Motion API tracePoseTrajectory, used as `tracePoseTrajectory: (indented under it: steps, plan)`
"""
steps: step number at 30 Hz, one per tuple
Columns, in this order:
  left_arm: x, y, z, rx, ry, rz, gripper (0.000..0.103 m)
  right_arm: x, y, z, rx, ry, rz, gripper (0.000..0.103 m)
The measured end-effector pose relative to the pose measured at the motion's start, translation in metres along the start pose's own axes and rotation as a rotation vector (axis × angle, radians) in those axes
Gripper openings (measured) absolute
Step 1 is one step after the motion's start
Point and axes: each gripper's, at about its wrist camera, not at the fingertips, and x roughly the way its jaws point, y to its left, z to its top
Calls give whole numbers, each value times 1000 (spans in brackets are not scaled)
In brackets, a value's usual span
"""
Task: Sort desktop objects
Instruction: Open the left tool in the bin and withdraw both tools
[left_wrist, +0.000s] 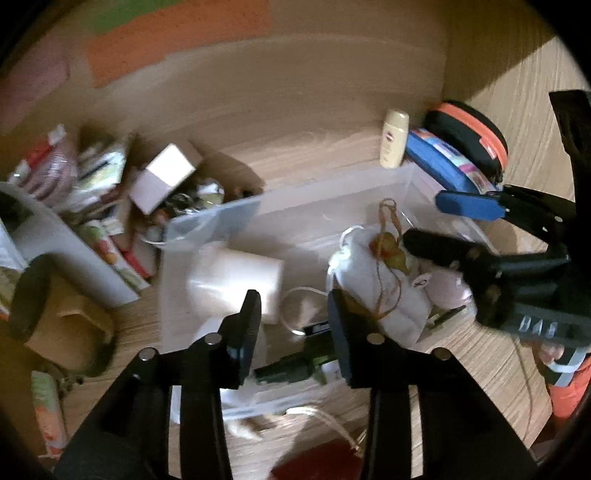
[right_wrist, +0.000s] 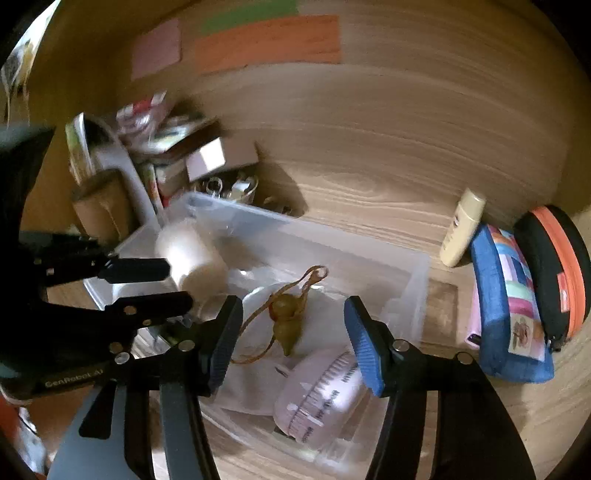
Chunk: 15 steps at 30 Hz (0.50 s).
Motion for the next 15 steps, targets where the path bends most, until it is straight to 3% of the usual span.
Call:
tracePoseTrajectory:
  steps: [3, 5, 12, 14, 15]
  plan:
    - [-21, 8, -4, -15, -41, 23, 49, -11, -7, 2, 36, -16, -14, 54]
    - [-34, 12, -8, -25, -67, 40, 61, -19, -9, 2, 56, -21, -20, 54]
    - [-81, 23, -32, -50, -146, 76, 76, -49, -4, -6, 67, -42, -30, 54]
    - [-86, 26, -41, -58, -143, 82, 77, -58, 3, -11, 58, -48, -36, 59]
    - [-86, 26, -45, -60, -139, 83, 77, -62, 6, -15, 58, -50, -33, 68]
